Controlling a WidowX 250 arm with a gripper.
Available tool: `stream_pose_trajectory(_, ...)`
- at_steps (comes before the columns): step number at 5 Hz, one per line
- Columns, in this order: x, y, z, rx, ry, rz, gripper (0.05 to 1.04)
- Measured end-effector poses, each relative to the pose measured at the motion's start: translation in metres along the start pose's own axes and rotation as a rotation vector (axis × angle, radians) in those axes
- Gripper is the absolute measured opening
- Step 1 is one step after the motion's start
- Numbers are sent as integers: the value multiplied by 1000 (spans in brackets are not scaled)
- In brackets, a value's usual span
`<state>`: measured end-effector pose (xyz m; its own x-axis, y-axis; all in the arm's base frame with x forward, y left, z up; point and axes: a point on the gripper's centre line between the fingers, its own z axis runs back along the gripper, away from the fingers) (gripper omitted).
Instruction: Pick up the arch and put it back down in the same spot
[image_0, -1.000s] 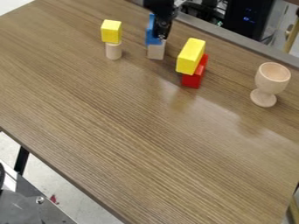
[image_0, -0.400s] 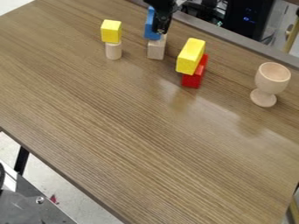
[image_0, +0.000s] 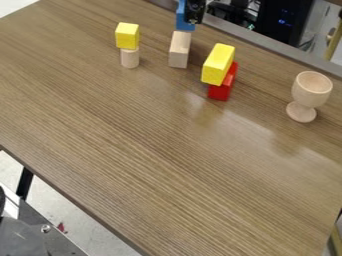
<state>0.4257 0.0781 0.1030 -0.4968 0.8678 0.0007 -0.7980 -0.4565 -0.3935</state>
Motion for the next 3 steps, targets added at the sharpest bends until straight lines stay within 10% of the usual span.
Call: stream_pose_trajectory(3, 10, 12, -6, 14, -37, 8, 162)
